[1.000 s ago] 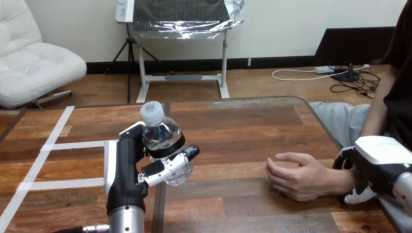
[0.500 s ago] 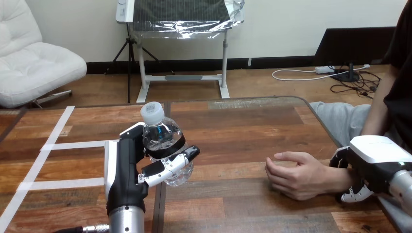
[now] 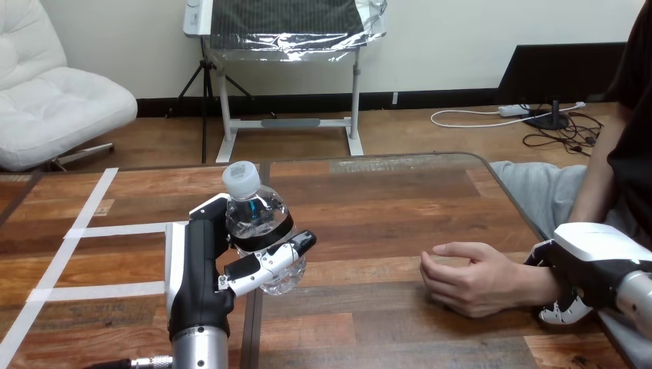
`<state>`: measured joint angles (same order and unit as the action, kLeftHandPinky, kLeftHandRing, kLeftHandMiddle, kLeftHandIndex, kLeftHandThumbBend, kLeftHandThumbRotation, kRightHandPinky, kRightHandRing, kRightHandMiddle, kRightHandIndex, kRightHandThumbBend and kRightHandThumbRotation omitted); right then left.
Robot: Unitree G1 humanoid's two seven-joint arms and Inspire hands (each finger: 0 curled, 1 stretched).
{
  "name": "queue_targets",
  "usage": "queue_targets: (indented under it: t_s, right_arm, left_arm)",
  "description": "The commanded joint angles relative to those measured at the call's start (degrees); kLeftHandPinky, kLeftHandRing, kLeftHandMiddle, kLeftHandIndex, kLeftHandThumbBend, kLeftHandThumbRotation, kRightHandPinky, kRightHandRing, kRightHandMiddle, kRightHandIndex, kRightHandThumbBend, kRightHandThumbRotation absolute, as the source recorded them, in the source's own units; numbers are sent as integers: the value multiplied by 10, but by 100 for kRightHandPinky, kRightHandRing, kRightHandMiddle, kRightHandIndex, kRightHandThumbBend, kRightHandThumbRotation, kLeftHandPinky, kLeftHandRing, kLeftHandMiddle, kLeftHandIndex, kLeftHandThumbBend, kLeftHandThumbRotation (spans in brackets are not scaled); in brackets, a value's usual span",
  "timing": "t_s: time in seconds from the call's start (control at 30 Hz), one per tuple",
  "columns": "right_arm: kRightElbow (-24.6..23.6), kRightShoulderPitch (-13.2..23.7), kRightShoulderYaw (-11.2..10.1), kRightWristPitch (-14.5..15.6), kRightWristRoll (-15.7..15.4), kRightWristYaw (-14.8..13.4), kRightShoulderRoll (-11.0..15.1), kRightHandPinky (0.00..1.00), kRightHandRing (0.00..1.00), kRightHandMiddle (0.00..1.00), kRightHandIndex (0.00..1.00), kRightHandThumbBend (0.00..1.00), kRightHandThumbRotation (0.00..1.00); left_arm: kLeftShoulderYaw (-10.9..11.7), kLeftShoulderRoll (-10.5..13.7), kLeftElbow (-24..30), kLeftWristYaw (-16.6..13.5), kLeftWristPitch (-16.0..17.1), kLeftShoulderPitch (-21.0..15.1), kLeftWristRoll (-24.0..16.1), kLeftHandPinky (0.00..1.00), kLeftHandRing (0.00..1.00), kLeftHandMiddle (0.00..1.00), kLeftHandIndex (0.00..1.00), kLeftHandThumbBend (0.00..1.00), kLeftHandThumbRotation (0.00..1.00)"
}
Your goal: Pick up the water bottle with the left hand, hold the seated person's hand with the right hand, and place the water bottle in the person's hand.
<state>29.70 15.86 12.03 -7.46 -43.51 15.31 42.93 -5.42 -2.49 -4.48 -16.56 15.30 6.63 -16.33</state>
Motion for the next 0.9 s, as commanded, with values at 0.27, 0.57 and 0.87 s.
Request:
queue_targets:
  t_s: [0.27,0.57,0.87]
  right_arm:
    - [27,54,28,20,13,56,-5,70,75,79,74,75,0]
    - [44,78,47,30,3,92,-4,69,75,79,75,75,0]
    - [65,96,59,19,7,99,-3,68,74,78,74,73,0]
  left_arm:
    - [2,0,50,-1,1,-21,-4,36,41,45,44,71,0]
    - [1,-3,53,-4,-5,-20,-7,36,41,45,44,72,0]
    - [0,-2,53,-1,-2,-19,-4,36,41,45,44,71,0]
